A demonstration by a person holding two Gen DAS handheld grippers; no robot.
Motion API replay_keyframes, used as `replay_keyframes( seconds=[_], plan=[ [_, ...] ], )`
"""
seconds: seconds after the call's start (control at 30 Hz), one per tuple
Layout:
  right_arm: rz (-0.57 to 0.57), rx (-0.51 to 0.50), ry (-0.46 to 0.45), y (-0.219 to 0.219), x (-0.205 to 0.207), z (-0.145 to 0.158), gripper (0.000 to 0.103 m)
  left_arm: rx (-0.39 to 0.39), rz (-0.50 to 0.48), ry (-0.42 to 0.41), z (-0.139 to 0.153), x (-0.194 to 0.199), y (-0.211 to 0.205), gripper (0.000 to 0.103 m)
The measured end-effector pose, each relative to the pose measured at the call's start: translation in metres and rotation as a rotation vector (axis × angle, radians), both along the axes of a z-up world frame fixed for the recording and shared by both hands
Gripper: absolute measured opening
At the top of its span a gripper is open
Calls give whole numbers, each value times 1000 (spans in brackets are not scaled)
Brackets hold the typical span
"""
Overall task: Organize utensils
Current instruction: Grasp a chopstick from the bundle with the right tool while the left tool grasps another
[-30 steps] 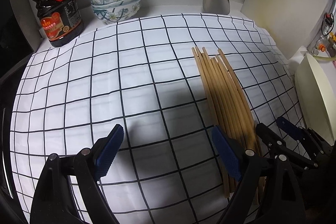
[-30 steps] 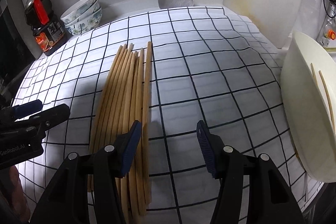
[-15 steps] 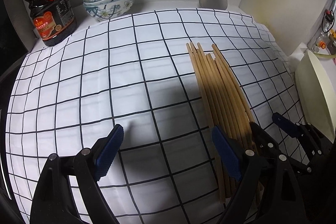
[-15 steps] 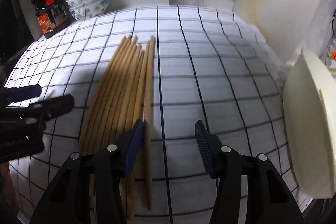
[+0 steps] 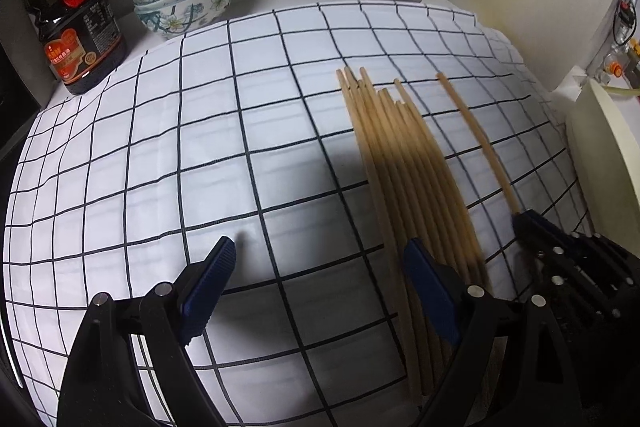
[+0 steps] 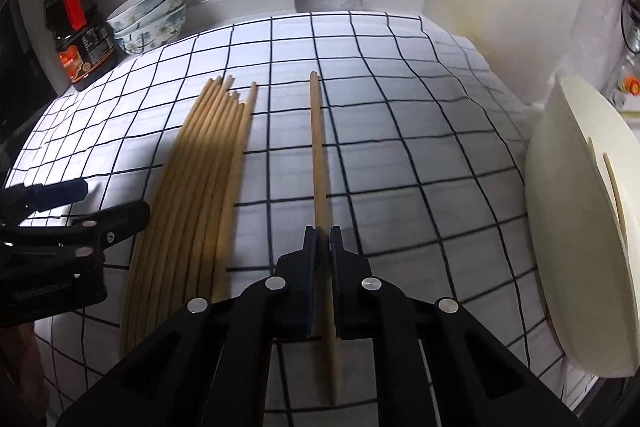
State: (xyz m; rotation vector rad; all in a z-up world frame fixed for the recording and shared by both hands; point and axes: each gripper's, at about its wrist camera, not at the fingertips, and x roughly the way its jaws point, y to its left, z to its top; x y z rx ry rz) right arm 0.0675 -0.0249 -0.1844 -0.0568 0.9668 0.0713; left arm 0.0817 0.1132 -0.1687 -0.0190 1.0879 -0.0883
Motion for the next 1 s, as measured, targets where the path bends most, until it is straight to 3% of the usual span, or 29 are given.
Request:
replay_keyframes(
  seconds=[0.43,0.57,0.63,0.73,0.87,0.93,0.97,1.0],
  plan=[
    [6,-30,-4,2,1,0,9,65,-1,2,-6,3,-2,90],
    [-5,-63,-15,2,7,0,35,64,-6,-3,-6,9,-2,89],
    [-4,-48,-12,0,11,-1,38,63,-9,-7,-5,11,-3,87],
    [8,-29,-13,0,15,-1,38,62,-29,-20,-3,11,-7,75],
    [52,-16,-7,7,19,-1,19,56,-67,-30,2,13,-17,54],
    [59,-27,-6,11,19,-1,9,50,-80,-33,4,14,-21,33],
    [57,-26,-5,11,19,-2,7,48,-83,-33,4,14,-22,20],
    [51,-14,-2,10,19,-2,7,45,-86,-31,4,15,-23,13]
  ],
)
